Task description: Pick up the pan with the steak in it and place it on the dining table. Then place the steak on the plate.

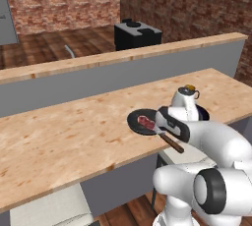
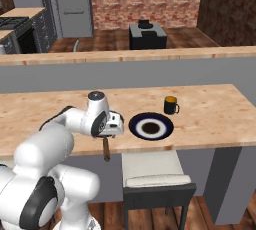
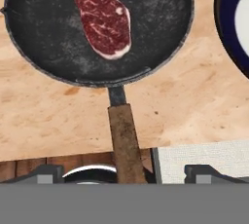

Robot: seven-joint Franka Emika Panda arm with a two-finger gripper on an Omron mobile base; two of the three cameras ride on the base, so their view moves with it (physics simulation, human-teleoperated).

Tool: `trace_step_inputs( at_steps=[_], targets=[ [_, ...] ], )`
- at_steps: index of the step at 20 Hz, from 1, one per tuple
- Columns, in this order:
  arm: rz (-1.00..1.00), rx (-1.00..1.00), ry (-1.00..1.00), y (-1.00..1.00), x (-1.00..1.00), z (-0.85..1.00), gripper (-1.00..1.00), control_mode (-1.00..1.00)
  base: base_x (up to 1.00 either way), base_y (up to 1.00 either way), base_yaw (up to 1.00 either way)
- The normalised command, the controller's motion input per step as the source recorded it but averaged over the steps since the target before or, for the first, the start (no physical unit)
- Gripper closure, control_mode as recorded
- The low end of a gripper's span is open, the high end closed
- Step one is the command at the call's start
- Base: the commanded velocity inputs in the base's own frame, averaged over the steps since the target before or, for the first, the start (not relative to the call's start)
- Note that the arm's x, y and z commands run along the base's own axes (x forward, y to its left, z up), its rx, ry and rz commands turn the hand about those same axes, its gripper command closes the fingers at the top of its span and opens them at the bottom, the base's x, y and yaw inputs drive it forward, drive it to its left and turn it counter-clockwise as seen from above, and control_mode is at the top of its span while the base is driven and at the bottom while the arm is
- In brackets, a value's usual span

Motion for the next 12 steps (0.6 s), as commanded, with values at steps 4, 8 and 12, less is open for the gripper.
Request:
trace_step_inputs(
  at_steps=[4,8,12],
  targets=[
    [-0.04,0.01,-0.01,0.04,0.13,0.34,-1.00,-1.00,0.00,0.00,0.00],
    [-0.05,0.00,0.00,0.21,0.56,0.16,-1.00,-1.00,0.00,0.00,0.00],
    [-0.06,-0.02,0.03,0.25,0.78,0.00,-1.00,-1.00,0.00,0.00,0.00]
  ],
)
